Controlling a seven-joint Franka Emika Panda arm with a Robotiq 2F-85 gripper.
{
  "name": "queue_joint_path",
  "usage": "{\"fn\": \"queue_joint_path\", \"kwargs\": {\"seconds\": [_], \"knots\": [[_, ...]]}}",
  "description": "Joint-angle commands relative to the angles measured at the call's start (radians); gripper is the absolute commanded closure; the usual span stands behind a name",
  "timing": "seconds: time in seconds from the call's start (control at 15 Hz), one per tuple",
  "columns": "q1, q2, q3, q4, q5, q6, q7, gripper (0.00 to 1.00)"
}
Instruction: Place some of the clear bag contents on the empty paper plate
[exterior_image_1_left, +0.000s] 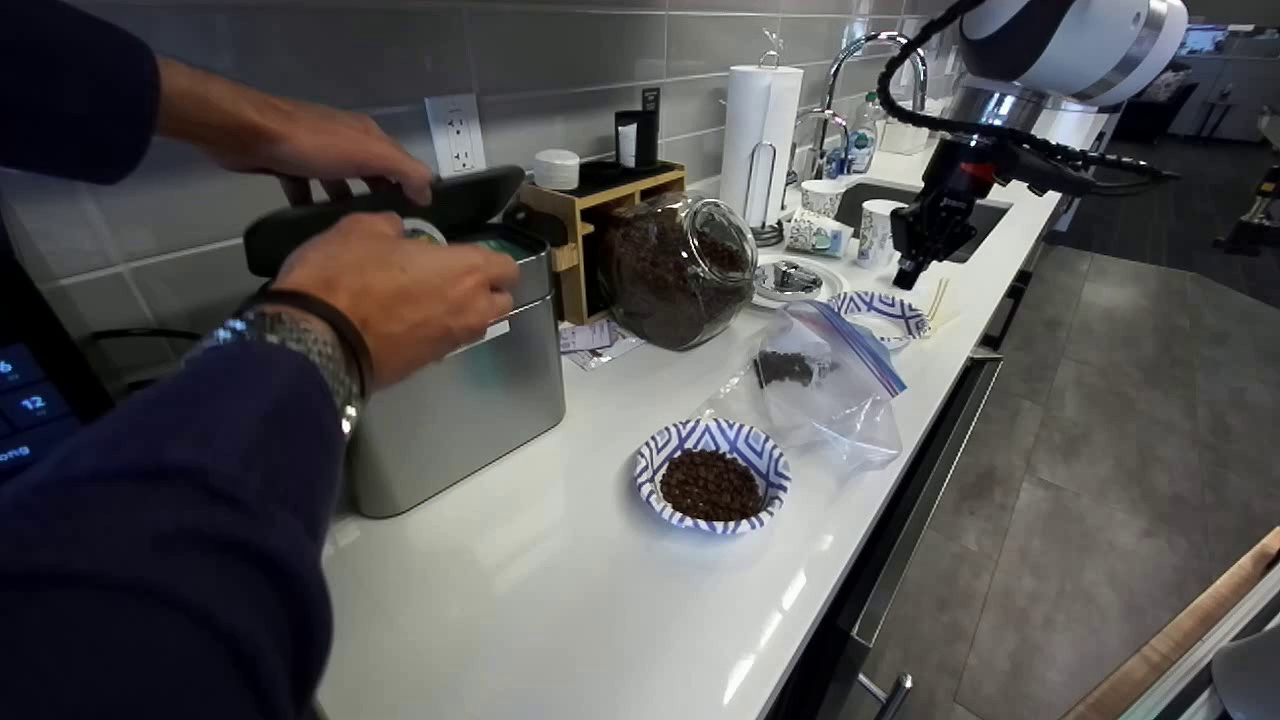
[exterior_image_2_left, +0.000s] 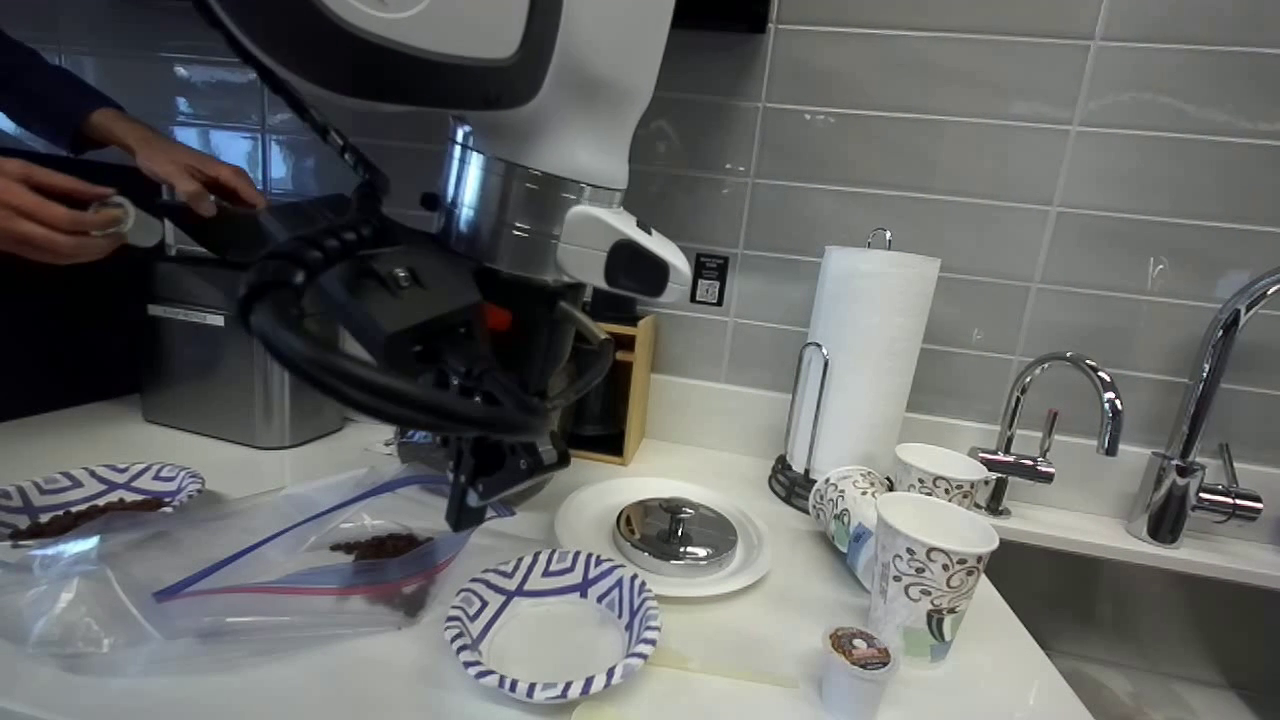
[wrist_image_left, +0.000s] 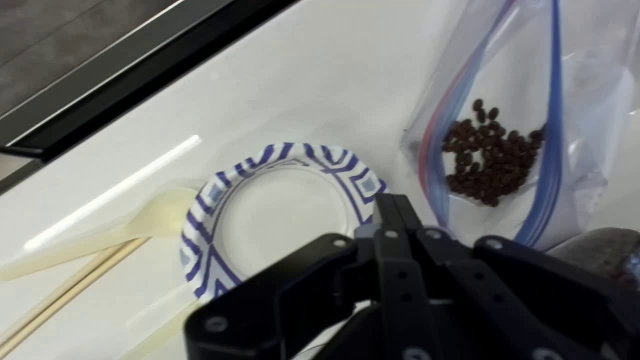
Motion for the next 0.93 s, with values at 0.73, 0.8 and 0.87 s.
{"fn": "queue_joint_path", "kwargs": {"seconds": [0.73, 0.8, 0.87], "knots": [[-0.001, 0.065, 0.018, -0.073, -0.34, 0.274, 0.251, 0.51], [0.0, 0.066, 0.018, -0.073, -0.346, 0.275, 0.257, 0.45], [0.0, 0.066, 0.018, -0.072, -0.35, 0.274, 0.264, 0.38]]}}
